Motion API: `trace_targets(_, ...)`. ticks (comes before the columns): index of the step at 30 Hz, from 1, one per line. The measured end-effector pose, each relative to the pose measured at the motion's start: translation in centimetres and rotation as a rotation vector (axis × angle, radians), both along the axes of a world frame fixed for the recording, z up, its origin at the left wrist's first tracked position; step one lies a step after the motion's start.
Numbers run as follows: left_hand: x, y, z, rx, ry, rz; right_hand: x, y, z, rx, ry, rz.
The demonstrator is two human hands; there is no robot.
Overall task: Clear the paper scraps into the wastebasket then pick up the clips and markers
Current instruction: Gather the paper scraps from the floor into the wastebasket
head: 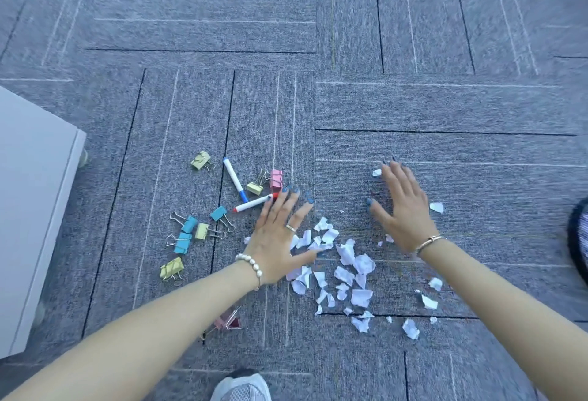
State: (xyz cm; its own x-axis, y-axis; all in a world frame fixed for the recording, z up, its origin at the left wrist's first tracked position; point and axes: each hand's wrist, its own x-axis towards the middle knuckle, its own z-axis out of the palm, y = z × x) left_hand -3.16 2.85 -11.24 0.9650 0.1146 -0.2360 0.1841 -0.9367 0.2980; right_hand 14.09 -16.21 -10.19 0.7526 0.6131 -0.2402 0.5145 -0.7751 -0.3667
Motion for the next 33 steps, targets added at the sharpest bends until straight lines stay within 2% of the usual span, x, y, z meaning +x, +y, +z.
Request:
trace_targets(3,0.1,-0.9,0.3,-0.069,0.030,-0.193,0.3,0.4,0.0,-0.031,-0.023,0.072)
trace_targets(7,-0.8,-2.9,0.9,-0.221,0.030,-0.390,-3.9,-0.7,0.8,0.125,0.052,0.309)
trace_targets(9,-1.2,-3.1,0.8,-0.264,-0.014,-0.411,-6.4,-1.8,1.0,0.219,0.084,0.335)
trace_targets(13,-1.5,-2.0,0.6,-0.243,-0.181,-0.235,-6.0,-4.2,1.4,0.311,0.025,0.133)
trace_targets(17,-3.2,-0.3,0.3,-0.142,-0.177,0.048,-2.4,-6.9,0.8,0.109,-0.052,-0.153)
trace_targets(19,-4.2,-0.2,0.2,-0.105,-0.136,0.093,-2.1,-7.6,0.2,0.023,-0.028,-0.210)
trace_targets(23,-4.6,-0.8,0.3,-0.092,-0.078,0.080,-4.7,-6.7,0.1,0.050,0.016,-0.067)
trace_targets(28,-2.7,-0.7,0.4,-0.102,-0.056,0.106,-8.9,-5.5,1.6,0.189,0.218,0.247)
trace_targets(33,0.1,-0.1,0.5,-0.149,-0.074,0.059,-8.1,-2.9,2.1,0.205,0.203,0.236)
